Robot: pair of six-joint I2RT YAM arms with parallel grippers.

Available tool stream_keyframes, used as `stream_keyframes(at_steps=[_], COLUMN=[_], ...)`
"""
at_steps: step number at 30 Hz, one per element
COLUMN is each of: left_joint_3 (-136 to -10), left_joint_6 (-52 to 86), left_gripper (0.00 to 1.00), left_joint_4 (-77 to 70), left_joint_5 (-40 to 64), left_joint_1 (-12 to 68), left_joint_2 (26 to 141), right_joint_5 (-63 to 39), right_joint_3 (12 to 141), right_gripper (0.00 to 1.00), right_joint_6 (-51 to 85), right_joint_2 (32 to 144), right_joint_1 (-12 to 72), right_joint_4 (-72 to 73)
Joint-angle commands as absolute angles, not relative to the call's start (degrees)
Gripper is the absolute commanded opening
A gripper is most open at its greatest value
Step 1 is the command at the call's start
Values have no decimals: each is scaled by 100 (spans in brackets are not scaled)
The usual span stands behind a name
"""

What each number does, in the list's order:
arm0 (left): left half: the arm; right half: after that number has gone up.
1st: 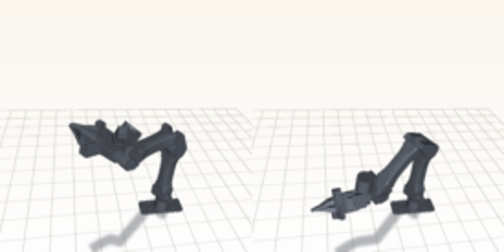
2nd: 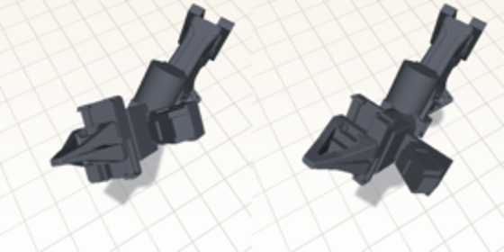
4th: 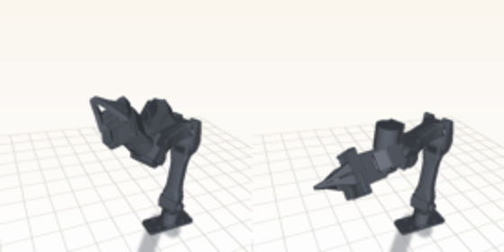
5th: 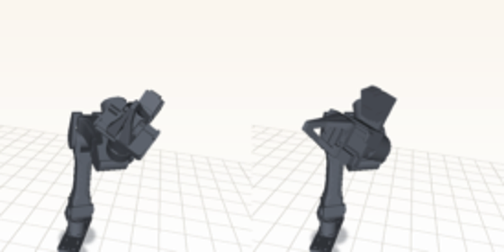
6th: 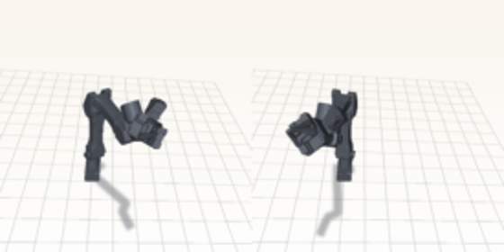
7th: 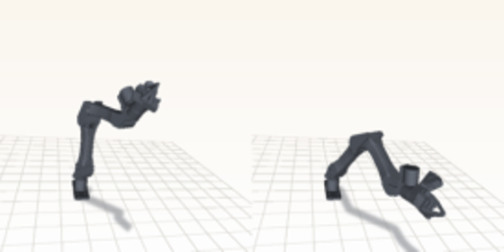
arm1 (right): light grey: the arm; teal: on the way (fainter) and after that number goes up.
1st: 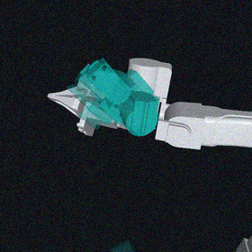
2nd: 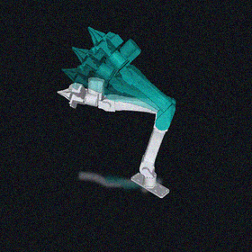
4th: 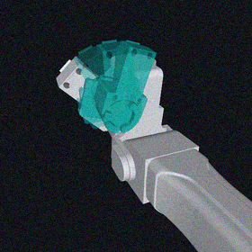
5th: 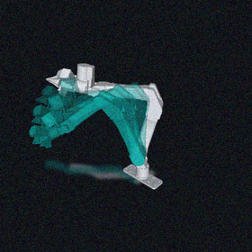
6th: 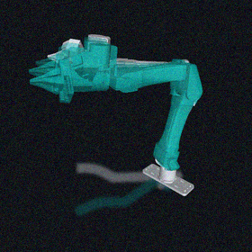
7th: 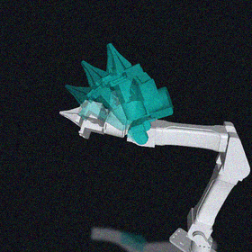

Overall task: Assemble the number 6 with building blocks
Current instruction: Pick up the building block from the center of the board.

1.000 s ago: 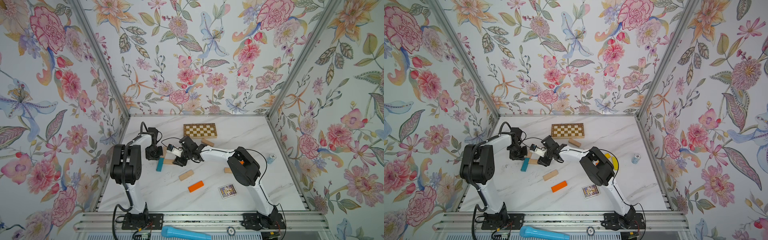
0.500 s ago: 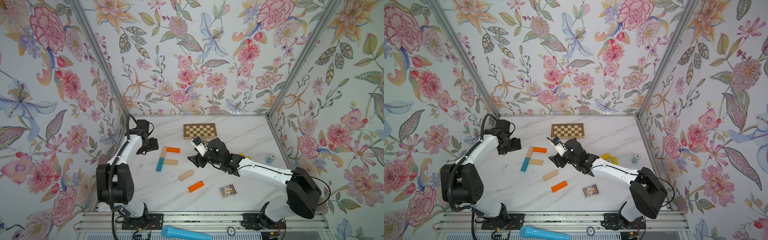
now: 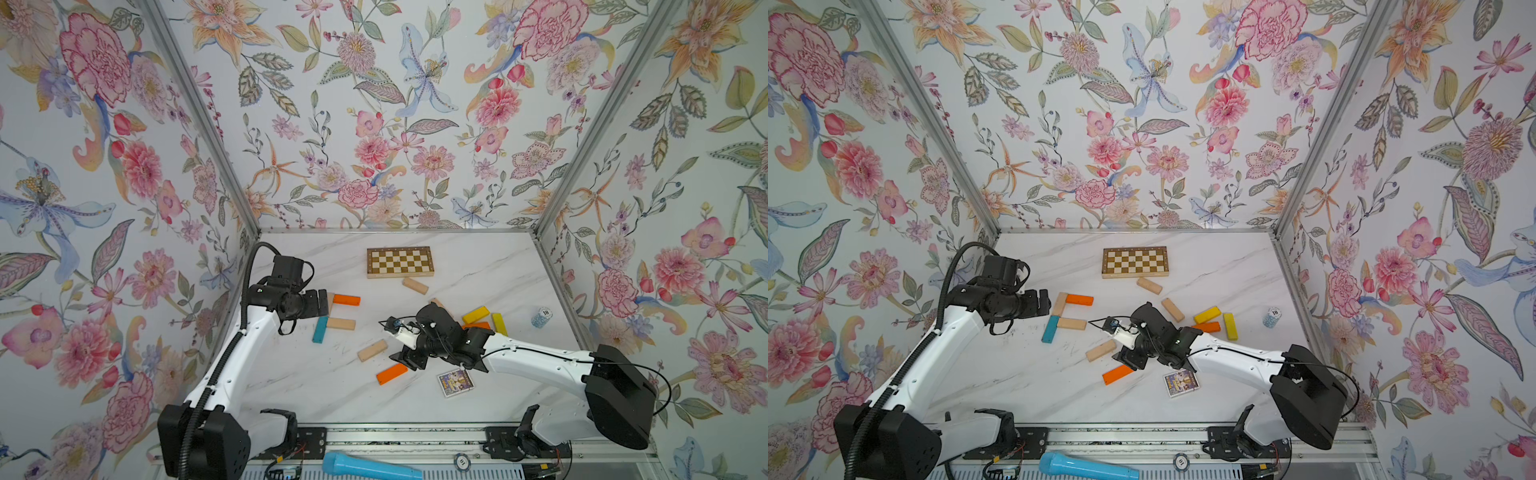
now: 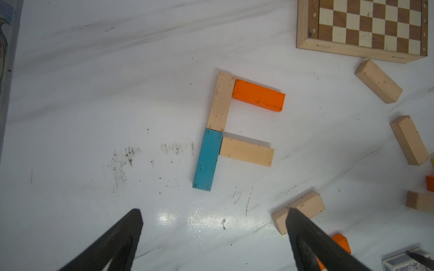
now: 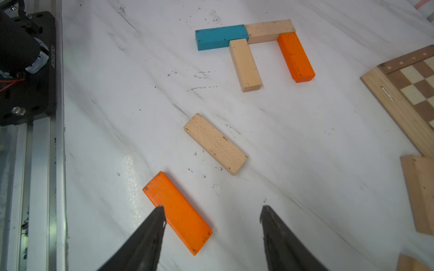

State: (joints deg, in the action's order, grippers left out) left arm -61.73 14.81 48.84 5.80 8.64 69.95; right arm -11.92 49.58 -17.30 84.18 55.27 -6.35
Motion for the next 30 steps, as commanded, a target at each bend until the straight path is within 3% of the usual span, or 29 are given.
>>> stream_keyframes(at_steps=[1, 23, 26, 30], left_joint_3=[-5939, -5588, -5639, -5738], left_joint_6=[1503, 1758, 1785, 1855], left_gripper=[99, 99, 99, 99], left_joint_4=[4782, 4075, 4108, 4142], left_joint_5=[683, 1169, 1163, 1250], left_joint_1=[834, 611, 574, 411], left_joint_2=[6933, 7383, 7359, 7318], right_joint_5=[-1468, -763, -438, 12], right_joint_3=[5547, 6299, 6390, 6350], right_gripper=[64, 61, 55, 30], right_joint_6=[-2565, -3506, -3577, -3503], right_joint_2=[8951, 10355, 10474, 10410], right_joint_1=[5653, 6373, 6507, 6628], right_joint_4=[-1462, -2648, -2751, -2706])
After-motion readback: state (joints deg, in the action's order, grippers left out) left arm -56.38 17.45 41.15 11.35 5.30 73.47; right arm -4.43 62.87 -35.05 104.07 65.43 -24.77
